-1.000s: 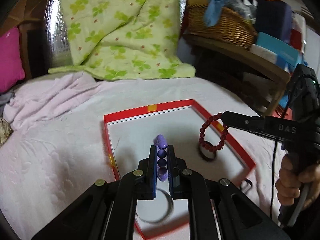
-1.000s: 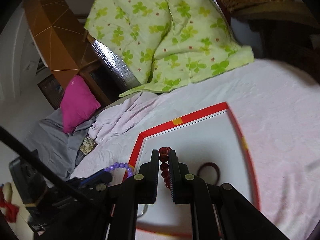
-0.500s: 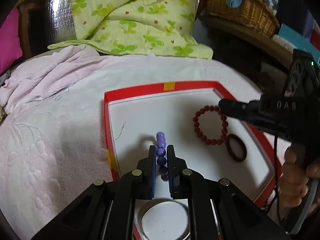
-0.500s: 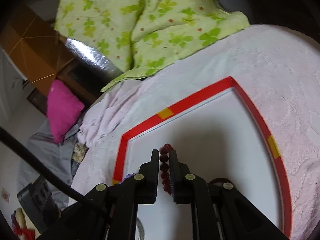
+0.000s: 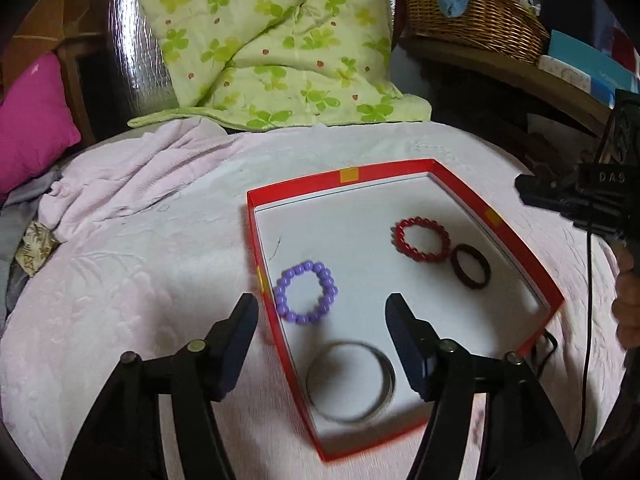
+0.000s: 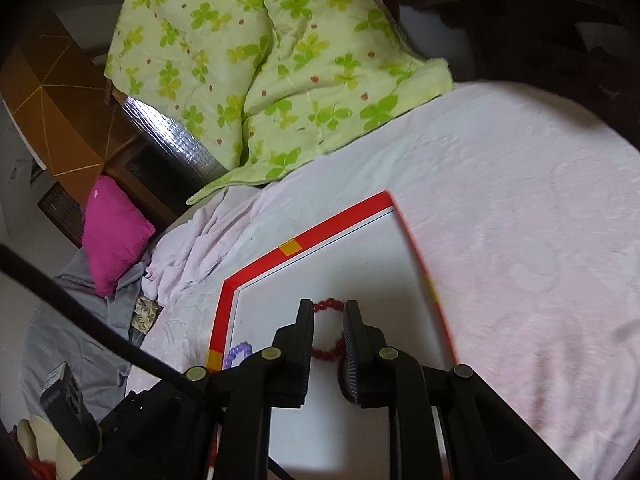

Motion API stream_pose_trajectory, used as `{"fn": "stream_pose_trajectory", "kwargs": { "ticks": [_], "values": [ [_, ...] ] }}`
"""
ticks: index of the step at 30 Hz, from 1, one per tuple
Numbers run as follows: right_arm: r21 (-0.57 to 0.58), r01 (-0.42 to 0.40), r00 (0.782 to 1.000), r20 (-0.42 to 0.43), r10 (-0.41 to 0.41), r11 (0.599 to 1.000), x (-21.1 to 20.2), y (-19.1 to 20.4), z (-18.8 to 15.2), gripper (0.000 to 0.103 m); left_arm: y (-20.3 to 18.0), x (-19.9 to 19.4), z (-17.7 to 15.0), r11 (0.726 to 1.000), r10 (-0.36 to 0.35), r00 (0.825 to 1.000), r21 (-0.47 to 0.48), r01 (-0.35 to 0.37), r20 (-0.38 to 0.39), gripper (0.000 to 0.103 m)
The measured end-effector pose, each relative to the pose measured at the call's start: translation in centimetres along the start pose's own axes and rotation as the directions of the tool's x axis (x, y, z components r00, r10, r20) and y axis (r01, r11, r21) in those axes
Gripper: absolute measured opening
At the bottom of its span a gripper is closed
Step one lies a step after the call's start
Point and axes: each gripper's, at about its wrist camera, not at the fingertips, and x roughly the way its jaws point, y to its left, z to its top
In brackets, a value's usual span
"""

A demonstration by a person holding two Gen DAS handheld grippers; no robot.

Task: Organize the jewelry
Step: 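Move the right tool to the pink-and-white beaded bracelet and grasp it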

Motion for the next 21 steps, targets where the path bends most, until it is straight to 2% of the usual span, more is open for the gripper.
{"fn": "stream_pose_trajectory", "kwargs": {
  "ticks": [3, 5, 9, 16, 21],
  "values": [
    [0.010, 0.002, 1.000, 0.023, -0.002, 1.000, -2.5, -0.7, -0.5, 0.018, -0.6, -1.6, -1.1, 0.999, 0.018, 1.000, 0.034, -0.018, 0.006, 0.068],
    [0.021, -0.005, 0.999, 0.035, 0.004, 1.000, -4.0, -1.2, -0.9, 0.025, -0.9, -2.9, -1.9, 0.998, 0.022, 1.000, 0.050, -0.023, 0.014, 0.068],
    [0.031, -0.007, 0.999, 0.054, 0.005, 1.000, -6.9, -2.5, -2.4, 0.027, -0.7, -5.0, -3.4, 0.998, 0.033, 0.999, 0.056, -0.034, 0.025, 0.068],
    [0.085, -0.026, 0.999, 0.041, 0.023, 0.996, -11.2, -5.2, -6.1, 0.027, 0.3, -7.9, -6.7, 0.998, 0.058, 0.998, 0.011, -0.058, 0.002, 0.068],
    [0.082, -0.029, 0.999, -0.014, 0.031, 0.996, -12.7, -6.0, -10.1, 0.027, 0.3, -9.8, -9.9, 0.999, 0.042, 0.999, -0.016, -0.042, -0.013, 0.069]
  ]
}}
